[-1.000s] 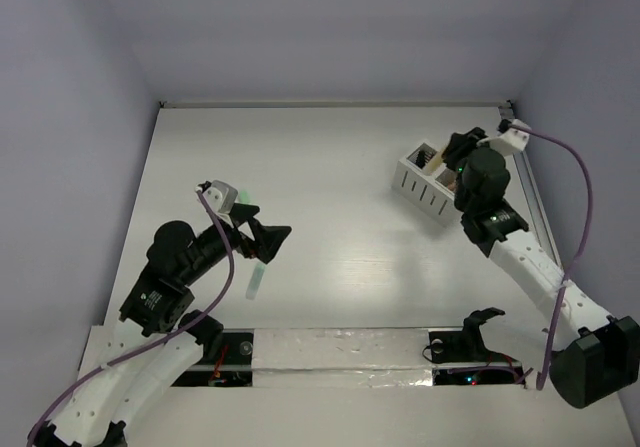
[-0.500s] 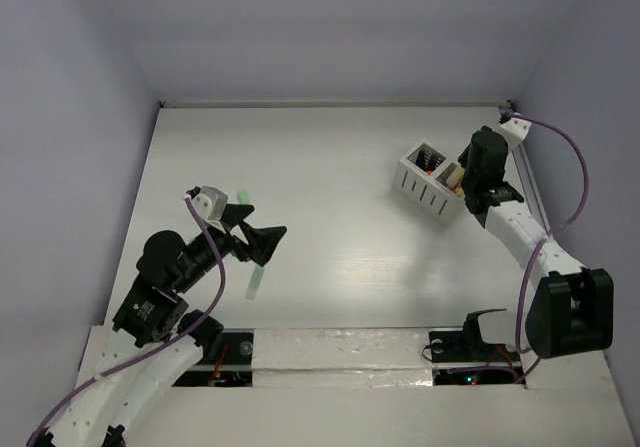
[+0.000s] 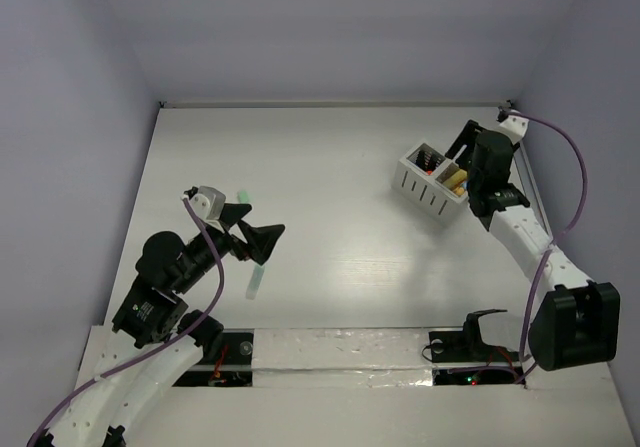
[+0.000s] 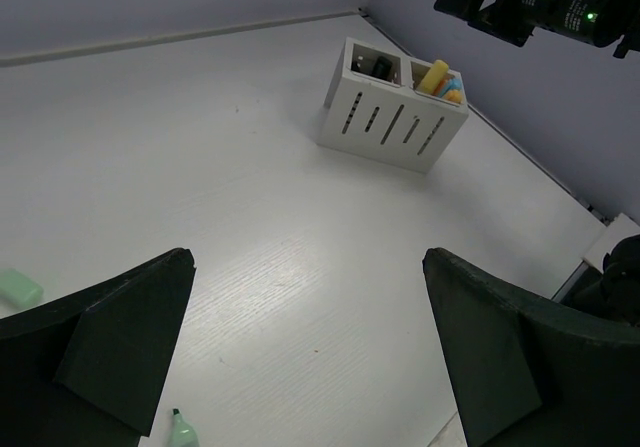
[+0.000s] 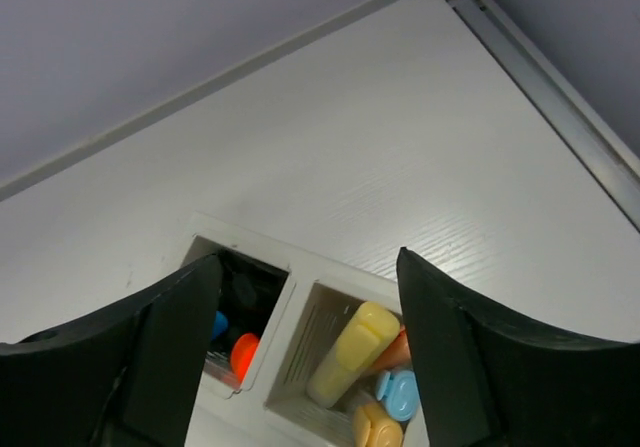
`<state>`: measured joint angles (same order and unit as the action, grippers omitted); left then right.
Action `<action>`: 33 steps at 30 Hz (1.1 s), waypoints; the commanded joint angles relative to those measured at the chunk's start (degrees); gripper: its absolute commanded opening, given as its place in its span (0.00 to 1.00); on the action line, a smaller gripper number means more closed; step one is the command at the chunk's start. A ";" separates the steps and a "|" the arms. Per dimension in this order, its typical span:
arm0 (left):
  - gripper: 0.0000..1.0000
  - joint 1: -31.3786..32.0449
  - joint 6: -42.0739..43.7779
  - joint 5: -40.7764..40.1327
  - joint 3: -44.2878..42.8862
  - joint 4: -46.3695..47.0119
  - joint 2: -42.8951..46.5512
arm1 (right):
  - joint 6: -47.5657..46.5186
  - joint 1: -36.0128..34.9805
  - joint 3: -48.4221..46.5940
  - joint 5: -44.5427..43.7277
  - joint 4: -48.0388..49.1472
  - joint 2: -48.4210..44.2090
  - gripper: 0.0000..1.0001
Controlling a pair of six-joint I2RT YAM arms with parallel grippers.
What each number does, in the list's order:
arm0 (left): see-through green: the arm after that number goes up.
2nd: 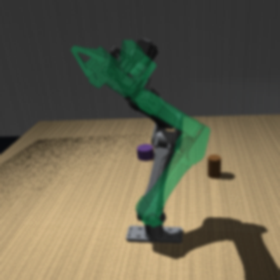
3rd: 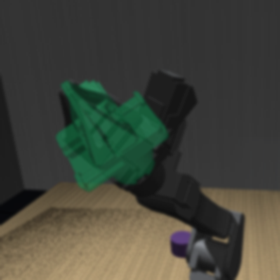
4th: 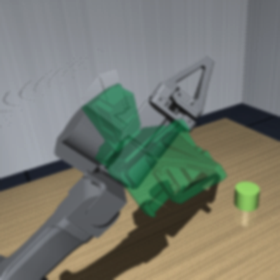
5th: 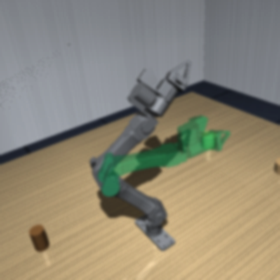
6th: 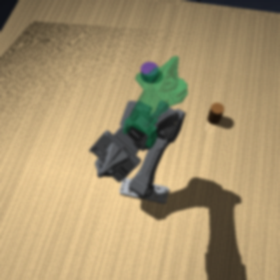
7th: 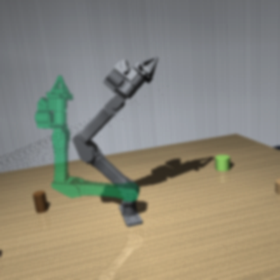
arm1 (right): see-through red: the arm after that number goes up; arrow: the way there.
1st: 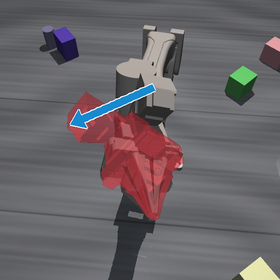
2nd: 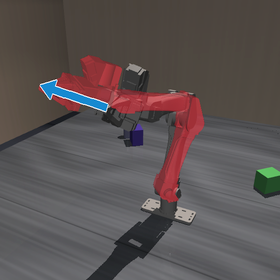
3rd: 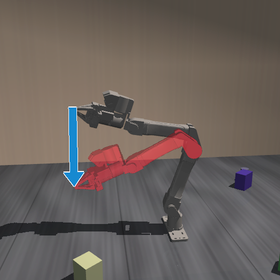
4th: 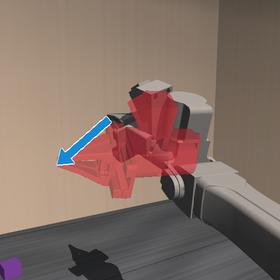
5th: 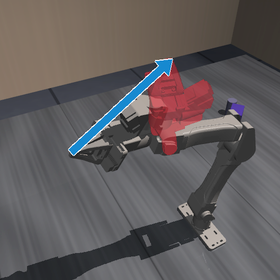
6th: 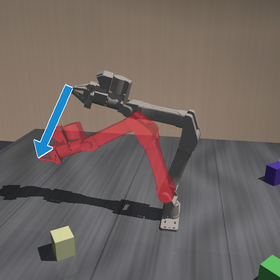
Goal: Sort the stationery into containers
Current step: Place the pen in the storage box, then pick up the pen from the center of the board.
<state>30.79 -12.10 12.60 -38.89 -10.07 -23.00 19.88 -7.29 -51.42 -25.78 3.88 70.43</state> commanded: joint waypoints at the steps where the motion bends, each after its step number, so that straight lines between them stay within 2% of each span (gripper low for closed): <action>1: 0.99 0.33 0.15 -1.43 0.13 2.15 -0.02 | -0.54 -1.58 -3.86 3.98 -2.90 -1.61 0.78; 4: 0.99 0.33 0.23 -2.31 0.05 1.98 -0.02 | -0.37 -5.53 -4.48 5.12 -3.70 -2.14 0.76; 8: 0.99 0.33 0.23 -4.16 -0.22 1.80 -0.02 | 1.74 -16.51 -4.31 8.89 -5.72 -0.05 0.57; 10: 0.99 -0.20 0.23 -6.08 -0.39 1.63 -0.02 | 4.11 -23.36 -3.78 11.71 -4.85 2.06 0.55; 13: 0.99 -0.20 0.23 -9.86 -0.74 1.19 0.77 | 6.83 -32.15 -3.42 13.21 -2.57 7.42 0.36; 16: 0.99 -0.73 -0.03 -12.68 -0.83 1.36 1.91 | 8.86 -39.78 -4.39 16.01 -0.98 13.40 0.25; 19: 0.99 -0.73 -0.03 -15.49 -0.83 1.54 2.09 | 9.83 -46.90 -8.77 17.43 -3.25 20.25 0.02; 21: 0.99 -1.25 -0.12 -16.11 -1.09 1.28 1.91 | 10.26 -49.91 -11.75 19.35 -3.00 23.33 0.01; 23: 0.99 -1.78 -0.29 -16.91 -1.18 1.36 2.00 | 10.62 -53.42 -13.79 21.11 -2.56 27.99 0.12; 24: 0.99 -2.30 -0.29 -17.08 -1.10 1.36 2.17 | 11.05 -54.40 -14.93 21.64 -2.56 29.66 0.20; 25: 0.99 -2.83 -0.47 -17.08 -1.10 1.36 2.26 | 11.23 -55.28 -17.03 22.61 -2.39 31.24 0.36; 28: 0.99 -3.45 -0.47 -16.82 -1.09 1.45 2.53 | 11.67 -58.27 -20.73 24.63 -2.91 37.13 0.55; 33: 0.99 -3.45 -0.38 -16.38 -1.01 1.36 3.05 | 12.29 -60.12 -28.20 27.54 -5.79 44.95 0.57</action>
<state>27.62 -12.29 -3.49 -38.89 -10.57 -20.75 31.22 -66.89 -74.98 -1.26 -0.86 112.62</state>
